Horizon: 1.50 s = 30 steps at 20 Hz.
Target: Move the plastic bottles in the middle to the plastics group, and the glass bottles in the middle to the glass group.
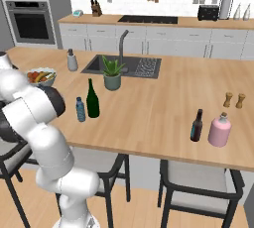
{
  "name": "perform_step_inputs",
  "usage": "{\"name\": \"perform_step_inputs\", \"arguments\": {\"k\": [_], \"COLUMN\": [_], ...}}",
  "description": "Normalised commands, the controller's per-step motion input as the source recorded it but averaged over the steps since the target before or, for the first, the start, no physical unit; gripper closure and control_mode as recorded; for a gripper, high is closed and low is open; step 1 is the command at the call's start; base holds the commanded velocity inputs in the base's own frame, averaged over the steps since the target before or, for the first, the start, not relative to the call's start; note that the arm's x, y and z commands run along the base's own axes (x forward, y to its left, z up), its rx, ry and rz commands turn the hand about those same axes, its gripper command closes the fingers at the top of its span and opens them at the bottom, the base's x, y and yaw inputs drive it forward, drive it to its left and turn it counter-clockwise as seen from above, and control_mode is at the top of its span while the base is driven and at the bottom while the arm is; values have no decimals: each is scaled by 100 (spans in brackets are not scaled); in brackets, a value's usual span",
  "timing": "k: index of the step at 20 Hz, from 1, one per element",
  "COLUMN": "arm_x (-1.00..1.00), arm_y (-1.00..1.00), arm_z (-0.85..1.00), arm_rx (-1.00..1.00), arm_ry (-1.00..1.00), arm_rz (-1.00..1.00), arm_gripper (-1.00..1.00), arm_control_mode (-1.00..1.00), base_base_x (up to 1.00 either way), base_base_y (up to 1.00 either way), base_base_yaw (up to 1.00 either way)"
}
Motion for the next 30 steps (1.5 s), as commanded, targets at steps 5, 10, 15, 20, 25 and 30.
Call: {"name": "perform_step_inputs", "arguments": {"k": [5, 10, 15, 20, 25, 30], "arm_x": [55, 50, 25, 6, 0, 0], "arm_y": [15, 28, 25, 23, 17, 23], "arm_z": [-1, -1, 0, -5, -10, -20], "arm_rx": [0, 0, 0, 0, 0, 0], "arm_ry": [0, 1, 2, 0, 0, -4], "arm_rz": [5, 11, 18, 16, 10, 6], "arm_gripper": [100, 100, 100, 100, 100, 100], "arm_control_mode": [-100, -100, -100, -100, -100, -100], "base_base_x": [0, 0, 0, 0, 0, 0], "base_base_y": [0, 0, 0, 0, 0, 0], "base_base_yaw": [0, 0, 0, 0, 0, 0]}}
